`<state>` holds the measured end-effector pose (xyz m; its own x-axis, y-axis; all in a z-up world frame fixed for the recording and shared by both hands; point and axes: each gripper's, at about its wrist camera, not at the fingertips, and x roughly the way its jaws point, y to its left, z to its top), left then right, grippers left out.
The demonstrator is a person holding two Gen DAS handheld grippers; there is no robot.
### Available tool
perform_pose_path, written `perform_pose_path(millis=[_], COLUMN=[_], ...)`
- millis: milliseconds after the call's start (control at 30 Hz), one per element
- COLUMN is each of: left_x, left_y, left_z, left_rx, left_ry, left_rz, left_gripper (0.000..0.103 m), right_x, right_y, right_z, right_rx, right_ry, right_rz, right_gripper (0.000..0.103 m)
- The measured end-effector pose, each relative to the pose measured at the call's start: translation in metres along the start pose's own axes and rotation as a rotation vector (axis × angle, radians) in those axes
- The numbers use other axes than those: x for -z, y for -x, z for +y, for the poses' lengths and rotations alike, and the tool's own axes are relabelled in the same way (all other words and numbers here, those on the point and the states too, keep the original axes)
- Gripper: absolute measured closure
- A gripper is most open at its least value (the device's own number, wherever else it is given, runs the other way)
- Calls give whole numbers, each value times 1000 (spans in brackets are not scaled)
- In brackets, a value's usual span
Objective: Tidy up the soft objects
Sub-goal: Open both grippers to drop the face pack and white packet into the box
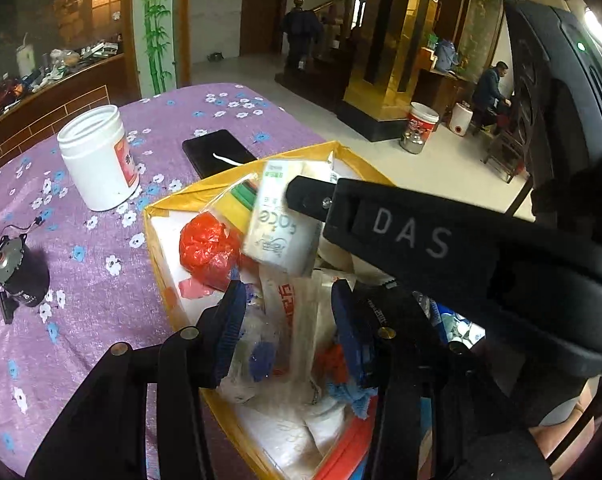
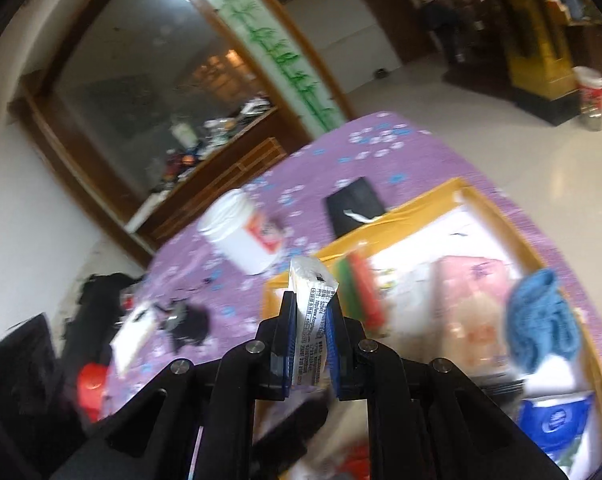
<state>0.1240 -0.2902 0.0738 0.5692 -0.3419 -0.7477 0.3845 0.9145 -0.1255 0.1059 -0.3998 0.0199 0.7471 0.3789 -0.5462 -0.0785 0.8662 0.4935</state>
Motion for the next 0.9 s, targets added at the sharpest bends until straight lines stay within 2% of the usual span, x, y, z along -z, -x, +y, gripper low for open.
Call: perform_pose_path(millis=[300,567,667,733,800,900], left_x=[7,11,11,11,12,13], left_y=[2,14,16,17,19,21], left_z=[3,0,1,3,4,6], left_rx=[9,-14,-22,-26,-28,-44], left_ry=[3,-19,-27,-30,-29,-33], left_rz=[17,-10,-18,-22,-26,-34], left_gripper=[62,62,62,62,62,61], right_x=[2,2,3,3,3,2], right_y=[-10,-9,-6,-7,-7,-7], right_z=[-14,-22,-22,-22,-23,-24], right_rx=[109,159,205,218,247,270], right_ry=[-19,-44,-26,-24,-12,-14], right_rz=[18,14,-1,1,-2,-3], right_gripper=[88,89,88,87,81,78])
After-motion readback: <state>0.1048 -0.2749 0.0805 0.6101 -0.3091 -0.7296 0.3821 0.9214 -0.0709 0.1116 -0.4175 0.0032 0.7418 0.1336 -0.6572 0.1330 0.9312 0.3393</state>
